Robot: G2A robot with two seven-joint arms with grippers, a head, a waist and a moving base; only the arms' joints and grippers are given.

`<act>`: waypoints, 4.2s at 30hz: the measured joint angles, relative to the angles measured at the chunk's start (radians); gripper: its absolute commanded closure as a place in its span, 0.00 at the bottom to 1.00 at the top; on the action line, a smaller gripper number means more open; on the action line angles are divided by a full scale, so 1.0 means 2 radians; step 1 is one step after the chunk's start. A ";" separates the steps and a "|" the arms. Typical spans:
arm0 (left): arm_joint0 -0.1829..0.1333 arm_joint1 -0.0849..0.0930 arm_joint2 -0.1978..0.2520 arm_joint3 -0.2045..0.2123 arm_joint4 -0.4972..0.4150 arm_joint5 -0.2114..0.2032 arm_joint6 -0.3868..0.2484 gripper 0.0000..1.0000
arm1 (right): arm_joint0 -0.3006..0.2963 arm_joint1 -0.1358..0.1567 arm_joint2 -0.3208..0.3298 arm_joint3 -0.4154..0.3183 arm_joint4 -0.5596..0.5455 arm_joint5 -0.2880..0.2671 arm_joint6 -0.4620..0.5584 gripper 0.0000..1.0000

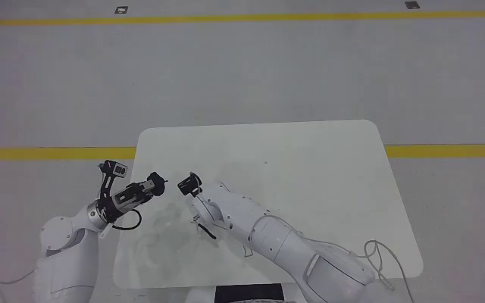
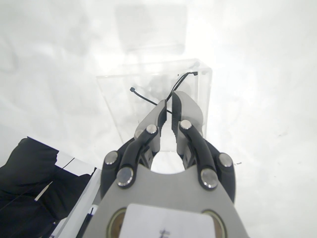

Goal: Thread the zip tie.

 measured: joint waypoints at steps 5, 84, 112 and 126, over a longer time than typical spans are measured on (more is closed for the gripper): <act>0.000 0.000 0.000 0.000 0.000 0.000 0.000 1.00 | -0.002 -0.001 0.005 0.003 -0.002 -0.003 -0.001 0.73; 0.000 0.000 0.000 0.000 0.000 0.000 0.000 1.00 | -0.077 0.021 0.071 -0.119 -0.070 -0.043 0.031 0.80; 0.000 0.000 0.000 0.000 0.000 0.000 0.000 1.00 | -0.066 0.012 0.073 -0.068 -0.023 -0.067 -0.022 0.80; 0.000 0.000 0.000 0.000 0.000 0.000 0.000 1.00 | -0.054 0.005 0.075 -0.038 -0.001 -0.065 -0.037 1.00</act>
